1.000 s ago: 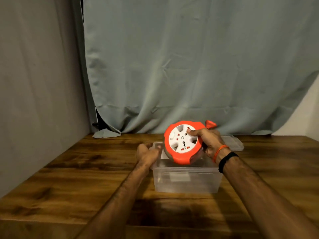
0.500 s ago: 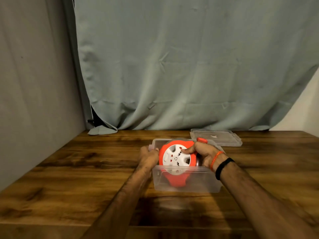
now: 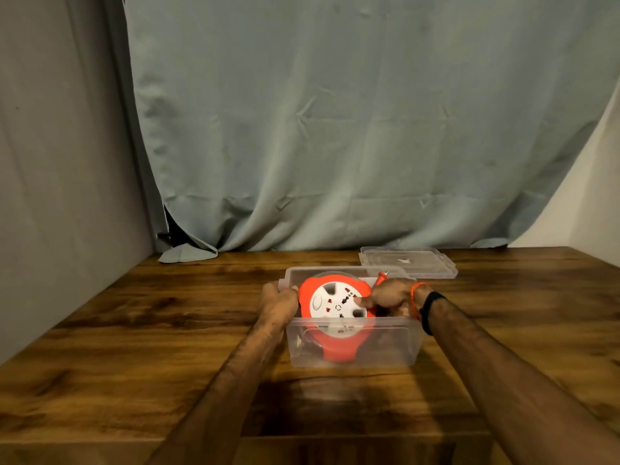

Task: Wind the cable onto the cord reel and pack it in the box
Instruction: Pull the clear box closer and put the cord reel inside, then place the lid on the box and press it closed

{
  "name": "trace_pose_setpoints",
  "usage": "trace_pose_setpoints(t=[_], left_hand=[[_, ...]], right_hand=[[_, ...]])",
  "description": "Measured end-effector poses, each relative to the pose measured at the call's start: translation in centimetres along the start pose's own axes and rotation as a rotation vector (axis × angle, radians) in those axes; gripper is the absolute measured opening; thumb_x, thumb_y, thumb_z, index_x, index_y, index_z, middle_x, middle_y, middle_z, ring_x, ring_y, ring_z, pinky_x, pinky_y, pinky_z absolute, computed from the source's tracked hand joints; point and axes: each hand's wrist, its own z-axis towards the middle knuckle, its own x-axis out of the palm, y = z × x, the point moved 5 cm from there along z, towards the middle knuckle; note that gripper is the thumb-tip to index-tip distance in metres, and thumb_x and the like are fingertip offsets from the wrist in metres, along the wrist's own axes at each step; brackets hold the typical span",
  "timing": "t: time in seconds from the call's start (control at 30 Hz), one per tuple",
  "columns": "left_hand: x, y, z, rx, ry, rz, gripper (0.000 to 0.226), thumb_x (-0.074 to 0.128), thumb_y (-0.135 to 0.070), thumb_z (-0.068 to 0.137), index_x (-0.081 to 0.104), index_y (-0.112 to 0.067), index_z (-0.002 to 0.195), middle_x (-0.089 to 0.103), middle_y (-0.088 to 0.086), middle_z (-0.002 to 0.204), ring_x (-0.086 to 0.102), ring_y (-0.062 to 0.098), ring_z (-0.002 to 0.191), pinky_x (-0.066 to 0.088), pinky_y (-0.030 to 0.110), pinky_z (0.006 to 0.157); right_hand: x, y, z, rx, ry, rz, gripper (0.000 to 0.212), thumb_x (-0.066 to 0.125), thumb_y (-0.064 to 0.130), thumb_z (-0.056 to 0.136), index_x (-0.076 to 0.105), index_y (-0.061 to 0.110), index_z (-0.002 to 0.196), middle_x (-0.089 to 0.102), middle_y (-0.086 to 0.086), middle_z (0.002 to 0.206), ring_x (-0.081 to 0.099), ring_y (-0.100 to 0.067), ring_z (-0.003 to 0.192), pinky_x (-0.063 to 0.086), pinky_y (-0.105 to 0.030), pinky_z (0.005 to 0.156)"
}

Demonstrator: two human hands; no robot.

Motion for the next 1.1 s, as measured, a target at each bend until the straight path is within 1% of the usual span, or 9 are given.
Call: trace_pose_setpoints(t=[0.17, 0.3, 0.4, 0.5, 0.6, 0.7, 0.83, 0.93, 1.1], left_hand=[[0.0, -0.1, -0.1, 0.007, 0.005, -0.004, 0.04, 0.055, -0.019, 0.098, 0.045, -0.008, 0.135, 0.059, 0.008, 0.109, 0.059, 0.022, 0.09, 0.05, 0.032, 0.072], [-0.3, -0.5, -0.5, 0.008, 0.006, 0.029, 0.043, 0.059, -0.019, 0.096, 0.044, -0.008, 0.134, 0.06, 0.014, 0.125, 0.055, 0.022, 0.092, 0.047, 0.032, 0.075], [-0.6, -1.3, -0.9, -0.007, 0.003, 0.072, 0.044, 0.063, -0.02, 0.093, 0.045, -0.008, 0.131, 0.059, 0.014, 0.125, 0.058, 0.025, 0.096, 0.052, 0.037, 0.077], [-1.1, -2.9, -1.3, 0.056, -0.077, 0.211, 0.044, 0.069, -0.022, 0.085, 0.052, -0.006, 0.122, 0.062, 0.016, 0.123, 0.061, 0.031, 0.105, 0.055, 0.042, 0.089], [-0.8, -5.3, -1.8, 0.179, -0.132, 0.315, 0.053, 0.071, -0.027, 0.081, 0.055, -0.006, 0.127, 0.059, 0.017, 0.132, 0.054, 0.032, 0.121, 0.047, 0.036, 0.101], [1.1, -7.3, -2.0, 0.275, -0.049, 0.274, 0.06, 0.073, -0.025, 0.082, 0.052, -0.01, 0.135, 0.055, 0.012, 0.14, 0.048, 0.028, 0.13, 0.04, 0.035, 0.109], [4.9, -9.4, -1.3, 0.332, -0.024, 0.258, 0.057, 0.075, -0.022, 0.083, 0.053, -0.012, 0.135, 0.055, 0.009, 0.14, 0.05, 0.025, 0.129, 0.041, 0.033, 0.108], [8.2, -10.4, 0.1, 0.316, 0.021, 0.294, 0.056, 0.075, -0.025, 0.084, 0.053, -0.013, 0.134, 0.056, 0.009, 0.139, 0.051, 0.025, 0.128, 0.042, 0.033, 0.108], [13.2, -10.8, 3.1, 0.284, 0.097, 0.364, 0.057, 0.073, -0.026, 0.084, 0.053, -0.01, 0.134, 0.056, 0.012, 0.138, 0.052, 0.029, 0.126, 0.041, 0.032, 0.107]], right_hand=[[-1.1, -0.2, -0.4, -0.004, -0.117, 0.068, 0.041, 0.049, 0.002, 0.097, 0.042, -0.009, 0.136, 0.045, -0.027, 0.142, 0.046, -0.039, 0.131, 0.039, -0.046, 0.109], [0.9, 2.5, -4.1, -0.038, -0.004, -0.168, 0.023, 0.067, 0.021, 0.088, 0.067, 0.005, 0.105, 0.07, -0.016, 0.112, 0.068, -0.024, 0.092, 0.057, -0.037, 0.084], [0.1, 2.9, -4.8, -0.066, -0.035, -0.17, 0.036, 0.067, 0.008, 0.087, 0.058, -0.001, 0.12, 0.067, -0.022, 0.114, 0.065, -0.035, 0.105, 0.055, -0.041, 0.091], [-1.6, 3.4, -5.0, -0.116, -0.117, -0.269, 0.023, 0.07, 0.022, 0.083, 0.066, 0.007, 0.099, 0.07, -0.016, 0.094, 0.068, -0.029, 0.086, 0.058, -0.034, 0.069], [-3.2, 4.1, -4.8, -0.176, -0.159, -0.217, 0.033, 0.07, 0.03, 0.081, 0.068, 0.005, 0.102, 0.073, -0.015, 0.102, 0.068, -0.027, 0.095, 0.059, -0.041, 0.085], [-5.3, 4.9, -5.2, -0.273, -0.223, -0.127, 0.031, 0.077, 0.027, 0.076, 0.067, 0.009, 0.099, 0.07, -0.012, 0.102, 0.066, -0.026, 0.097, 0.058, -0.046, 0.085], [-8.6, 4.0, -4.0, -0.305, -0.295, -0.068, 0.038, 0.079, 0.021, 0.077, 0.064, 0.01, 0.111, 0.068, -0.009, 0.11, 0.065, -0.024, 0.102, 0.054, -0.043, 0.094], [-11.5, 2.5, -2.3, -0.277, -0.351, -0.014, 0.037, 0.079, 0.021, 0.077, 0.063, 0.011, 0.109, 0.068, -0.007, 0.108, 0.066, -0.025, 0.097, 0.055, -0.045, 0.092], [-15.4, -0.3, 1.0, -0.192, -0.42, -0.034, 0.034, 0.077, 0.019, 0.079, 0.064, 0.008, 0.108, 0.065, -0.008, 0.114, 0.06, -0.027, 0.109, 0.05, -0.044, 0.098]])
